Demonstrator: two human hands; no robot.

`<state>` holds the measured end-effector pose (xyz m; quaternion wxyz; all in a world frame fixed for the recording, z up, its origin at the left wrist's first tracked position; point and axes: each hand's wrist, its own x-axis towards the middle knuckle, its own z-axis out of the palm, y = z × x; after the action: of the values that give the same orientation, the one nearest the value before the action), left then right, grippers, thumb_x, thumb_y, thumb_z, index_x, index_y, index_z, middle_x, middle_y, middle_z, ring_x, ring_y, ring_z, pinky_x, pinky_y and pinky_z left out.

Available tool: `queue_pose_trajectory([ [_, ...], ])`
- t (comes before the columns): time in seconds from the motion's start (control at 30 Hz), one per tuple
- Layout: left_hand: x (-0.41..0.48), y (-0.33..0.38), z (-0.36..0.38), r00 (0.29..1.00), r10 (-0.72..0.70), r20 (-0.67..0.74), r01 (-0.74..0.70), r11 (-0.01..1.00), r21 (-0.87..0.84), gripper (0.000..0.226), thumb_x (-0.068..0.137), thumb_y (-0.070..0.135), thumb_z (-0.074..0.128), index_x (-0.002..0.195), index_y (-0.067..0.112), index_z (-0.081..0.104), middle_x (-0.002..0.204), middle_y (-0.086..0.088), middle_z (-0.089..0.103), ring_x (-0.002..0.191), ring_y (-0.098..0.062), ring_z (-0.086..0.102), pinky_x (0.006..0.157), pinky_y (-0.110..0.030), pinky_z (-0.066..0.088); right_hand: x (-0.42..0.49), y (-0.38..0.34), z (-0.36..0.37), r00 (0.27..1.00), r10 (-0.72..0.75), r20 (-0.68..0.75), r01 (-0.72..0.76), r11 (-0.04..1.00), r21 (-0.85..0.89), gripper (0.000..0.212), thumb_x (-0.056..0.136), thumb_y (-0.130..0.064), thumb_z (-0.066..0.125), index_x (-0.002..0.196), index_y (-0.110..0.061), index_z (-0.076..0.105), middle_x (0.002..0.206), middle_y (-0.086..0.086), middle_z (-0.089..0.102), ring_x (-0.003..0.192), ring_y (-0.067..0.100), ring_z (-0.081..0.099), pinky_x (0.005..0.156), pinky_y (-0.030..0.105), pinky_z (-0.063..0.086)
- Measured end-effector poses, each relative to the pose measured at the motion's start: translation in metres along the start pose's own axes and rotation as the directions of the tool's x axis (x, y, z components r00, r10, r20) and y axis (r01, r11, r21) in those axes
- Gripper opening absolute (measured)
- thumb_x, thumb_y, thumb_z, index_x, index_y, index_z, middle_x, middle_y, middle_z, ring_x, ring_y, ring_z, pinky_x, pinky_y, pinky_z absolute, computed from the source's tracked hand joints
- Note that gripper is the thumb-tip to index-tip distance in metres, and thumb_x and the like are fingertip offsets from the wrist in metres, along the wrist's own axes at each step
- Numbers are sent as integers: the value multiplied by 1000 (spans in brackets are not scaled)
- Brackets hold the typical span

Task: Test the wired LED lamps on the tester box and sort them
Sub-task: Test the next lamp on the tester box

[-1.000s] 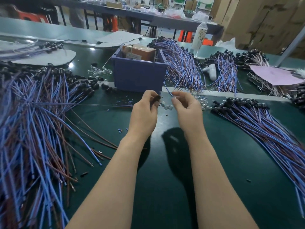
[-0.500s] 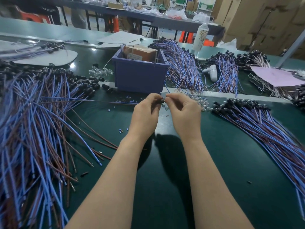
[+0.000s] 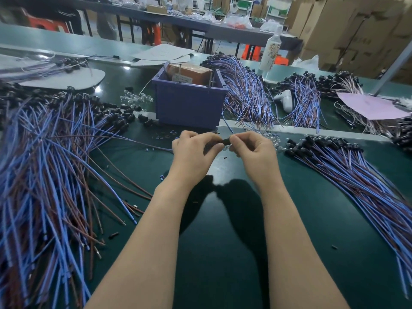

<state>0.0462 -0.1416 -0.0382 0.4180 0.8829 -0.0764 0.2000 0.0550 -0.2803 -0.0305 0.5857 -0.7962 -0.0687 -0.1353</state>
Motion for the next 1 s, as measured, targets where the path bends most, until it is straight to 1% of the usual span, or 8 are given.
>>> queue_pose_trajectory([
  [0.1, -1, 0, -2, 999, 4, 39, 0, 996, -91, 17, 92, 25, 59, 106, 20, 68, 79, 16, 62, 109, -18, 43, 96, -42, 40, -1, 2, 4, 998, 69, -5, -67, 979, 194, 10, 91, -11, 61, 84, -10, 67, 67, 0, 65, 60, 0, 57, 62, 13, 47],
  [0.2, 0, 0, -2, 999, 12, 39, -9, 997, -79, 17, 93, 24, 57, 107, 19, 66, 83, 9, 65, 106, -16, 43, 93, -30, 38, -3, 5, 10, 990, 142, 17, -140, 940, 311, 12, 91, -12, 60, 85, -7, 69, 63, -4, 63, 59, 2, 55, 63, 14, 46],
  [0.3, 1, 1, -1, 999, -4, 40, 7, 997, -82, 17, 93, 23, 56, 106, 19, 66, 88, 6, 68, 105, -17, 44, 91, -26, 37, -2, 6, 13, 978, 200, 50, -200, 858, 473, 14, 91, -11, 59, 80, -10, 69, 72, 5, 65, 62, 6, 55, 66, 18, 47],
  [0.43, 0, 4, 2, 994, -74, 85, 79, 995, -57, 18, 94, 23, 55, 107, 17, 65, 93, 1, 70, 105, -26, 53, 99, -42, 39, -1, 6, 13, 975, 218, 40, -213, 878, 429, 18, 94, -15, 57, 81, -12, 69, 72, 3, 65, 65, 7, 56, 66, 16, 49],
  [0.6, -1, 4, 3, 985, -122, 124, 127, 991, -33, 20, 93, 29, 57, 109, 22, 66, 89, 3, 68, 98, -22, 60, 98, -42, 41, -2, 9, 15, 968, 233, 96, -251, 915, 315, 10, 91, -6, 58, 86, -11, 66, 74, 2, 63, 63, 8, 53, 62, 14, 47],
  [0.7, 0, 4, 4, 980, -139, 144, 150, 986, -70, 18, 93, 26, 55, 108, 21, 65, 92, 2, 71, 99, -20, 61, 99, -42, 41, -1, 11, 9, 952, 266, 151, -304, 874, 379, 7, 90, -6, 59, 86, -9, 65, 77, 5, 62, 66, 10, 53, 65, 18, 45],
  [0.87, -1, 6, 5, 968, -134, 212, 157, 983, -91, 17, 94, 25, 55, 107, 19, 65, 86, 7, 66, 101, -18, 62, 102, -43, 39, 0, 14, 0, 918, 313, 245, -395, 784, 479, 11, 91, -4, 56, 83, -7, 61, 68, 3, 57, 59, 7, 50, 57, 14, 45],
  [1.0, 0, 5, 4, 964, -125, 236, 149, 985, -85, 15, 94, 25, 55, 104, 21, 65, 86, 9, 65, 101, -17, 61, 102, -44, 39, 1, 14, -2, 905, 326, 274, -422, 770, 479, 12, 92, -3, 55, 82, -6, 61, 65, 1, 57, 58, 7, 50, 55, 13, 45],
])
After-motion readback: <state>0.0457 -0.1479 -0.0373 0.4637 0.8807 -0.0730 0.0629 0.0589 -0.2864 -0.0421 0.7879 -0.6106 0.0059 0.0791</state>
